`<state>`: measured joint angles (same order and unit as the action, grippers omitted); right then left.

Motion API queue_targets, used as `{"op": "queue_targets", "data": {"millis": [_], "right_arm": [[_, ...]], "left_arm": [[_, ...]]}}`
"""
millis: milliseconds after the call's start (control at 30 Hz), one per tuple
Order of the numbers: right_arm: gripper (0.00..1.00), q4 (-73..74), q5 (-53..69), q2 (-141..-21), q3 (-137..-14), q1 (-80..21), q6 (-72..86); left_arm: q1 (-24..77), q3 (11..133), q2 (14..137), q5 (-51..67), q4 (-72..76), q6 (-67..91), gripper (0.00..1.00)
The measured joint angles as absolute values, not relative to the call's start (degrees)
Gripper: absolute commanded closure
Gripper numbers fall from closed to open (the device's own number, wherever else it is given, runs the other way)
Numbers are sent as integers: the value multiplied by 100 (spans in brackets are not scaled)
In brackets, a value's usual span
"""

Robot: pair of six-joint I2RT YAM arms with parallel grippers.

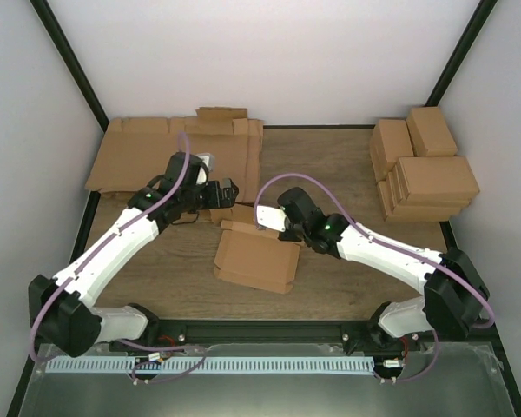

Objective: Fold the paper box

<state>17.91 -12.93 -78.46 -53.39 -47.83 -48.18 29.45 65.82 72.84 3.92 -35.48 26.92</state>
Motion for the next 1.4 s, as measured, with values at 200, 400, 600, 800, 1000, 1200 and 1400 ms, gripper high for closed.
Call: {"op": "queue_targets", "data": {"millis": [200,400,600,800,1000,1200,1400], "right_arm": [[69,1332,-1538,-7848,-5290,-4783,-4762],[68,1155,-1544,-7848,-5186,-4783,-4683],[70,1146,-1533,-7828,-5181,-4783,-4521],[87,1194,-1444,-7752,-5177,-4783,-4377],[99,1354,-1275,-7741,-5179,-4783,-4303],[99,1544,-1039,-7620,-5177,-4783,-4407],[99,2067,-797,-7579,-5384,-4783,-4462]], "left_arm": [[2945,6344,7725,836,-3129,2536,3],[2943,6204,8099,1118,-2917,2447,13],[2945,6071,8169,1253,-2827,2405,18],[2945,5612,7822,1221,-2799,2445,14],[2945,5478,7013,993,-2842,2331,0],[3024,5339,5900,751,-2521,1586,0],[3105,5275,5787,843,-2283,301,0]]}}
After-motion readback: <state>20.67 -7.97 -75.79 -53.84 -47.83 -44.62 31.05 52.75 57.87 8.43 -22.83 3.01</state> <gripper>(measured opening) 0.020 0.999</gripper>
